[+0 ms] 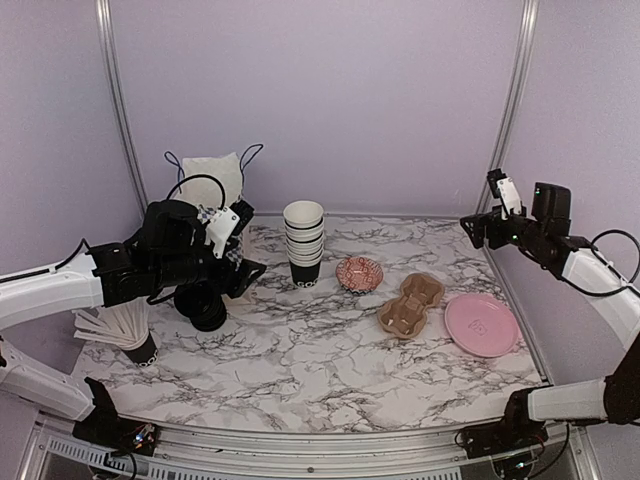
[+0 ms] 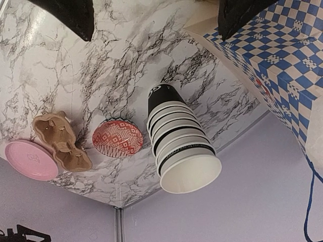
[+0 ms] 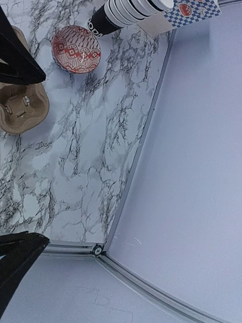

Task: Pack the takeout coffee

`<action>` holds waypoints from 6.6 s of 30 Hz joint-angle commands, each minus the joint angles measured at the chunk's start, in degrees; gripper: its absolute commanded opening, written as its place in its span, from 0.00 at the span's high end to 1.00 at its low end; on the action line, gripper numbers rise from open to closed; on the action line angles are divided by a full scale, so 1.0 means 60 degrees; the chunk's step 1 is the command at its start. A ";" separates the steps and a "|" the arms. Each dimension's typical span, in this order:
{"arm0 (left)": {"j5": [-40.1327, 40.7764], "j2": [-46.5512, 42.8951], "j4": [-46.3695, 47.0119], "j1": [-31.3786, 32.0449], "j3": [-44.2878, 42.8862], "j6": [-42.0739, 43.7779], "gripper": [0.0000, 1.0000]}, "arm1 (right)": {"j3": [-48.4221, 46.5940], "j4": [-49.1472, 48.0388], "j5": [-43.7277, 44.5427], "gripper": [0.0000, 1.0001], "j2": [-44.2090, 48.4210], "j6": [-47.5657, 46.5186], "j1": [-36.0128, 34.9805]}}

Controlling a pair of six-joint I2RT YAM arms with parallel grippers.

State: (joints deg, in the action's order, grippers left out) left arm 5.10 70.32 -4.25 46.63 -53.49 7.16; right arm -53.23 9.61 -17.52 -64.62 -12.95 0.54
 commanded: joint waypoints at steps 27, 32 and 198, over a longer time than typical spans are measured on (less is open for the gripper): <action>0.0292 -0.0397 -0.0097 0.0013 -0.0049 0.0213 0.15 | -0.7764 0.4704 0.0971 0.57 -0.6198 -0.4132 -0.6452; 0.0295 -0.0431 -0.0097 0.0019 -0.0020 0.0286 0.15 | -0.9359 0.4898 0.0844 0.58 -0.7583 -0.3895 -0.6738; 0.3939 0.2546 -0.6109 0.0157 -0.1820 -0.4047 0.98 | -0.0977 0.2878 -0.2508 0.68 -0.1609 -0.5438 -0.8541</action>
State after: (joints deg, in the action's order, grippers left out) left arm 29.87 86.28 -37.87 47.68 -62.15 -16.49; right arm -58.96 27.90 -32.12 -74.59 -46.48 -50.87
